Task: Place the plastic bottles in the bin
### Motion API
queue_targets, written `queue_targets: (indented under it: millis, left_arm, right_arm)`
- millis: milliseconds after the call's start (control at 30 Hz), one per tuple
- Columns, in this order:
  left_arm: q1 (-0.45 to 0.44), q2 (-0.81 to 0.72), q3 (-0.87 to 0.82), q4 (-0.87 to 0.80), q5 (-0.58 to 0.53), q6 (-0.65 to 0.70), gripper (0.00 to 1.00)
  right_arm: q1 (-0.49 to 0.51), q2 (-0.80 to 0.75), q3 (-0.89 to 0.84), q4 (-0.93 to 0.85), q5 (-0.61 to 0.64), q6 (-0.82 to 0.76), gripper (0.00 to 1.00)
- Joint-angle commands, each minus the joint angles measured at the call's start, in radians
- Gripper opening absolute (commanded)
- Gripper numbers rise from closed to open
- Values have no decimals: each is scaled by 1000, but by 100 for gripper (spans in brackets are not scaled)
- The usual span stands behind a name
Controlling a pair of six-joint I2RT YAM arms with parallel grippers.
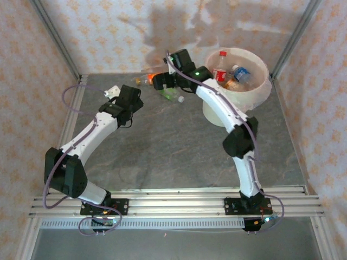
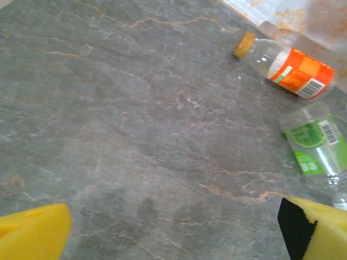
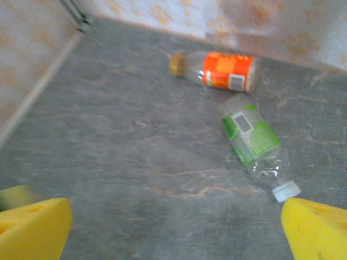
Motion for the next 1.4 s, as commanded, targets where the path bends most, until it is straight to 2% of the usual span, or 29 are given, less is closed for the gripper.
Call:
queue_targets:
  millis: [0,167,300,400,500,600,667,933,1033,1367]
  left_arm:
    - [7,-30,-26,-22,-62,7,100]
    - [23,-30,-43,-22,-49,19,100]
    - [31,-22,-52,-19,-35,20,100]
    - [36,-18,-64,-13,-31,20,100]
    - [40,-4,-65,-11,-26,24,100]
    - [45,11,-65,-11,-19,25,100]
    - [47,22,-65,-9,-16,26,100]
    - [54,74,-45,-4,9,33,100]
    - [56,93,-36,-6,16,32,100]
    - [56,123,-18,-9,40,27,100]
  right_arm:
    - [-5,130,125,-50,92,-57,99]
    - [-5,293,227,-38,132,-85,99]
    - [-7,368,259,-23,263,-41,99]
    - [-9,416,286,-38,305,7,99]
    - [-27,473,333,-81,291,95,99]
    - [-44,507,343,-82,222,176,100]
    - [-46,524,345,-64,187,194,99]
    - [-47,588,358,-39,188,212,96]
    - [-48,595,357,-37,190,223,91]
    - [-47,574,345,-37,226,220,55]
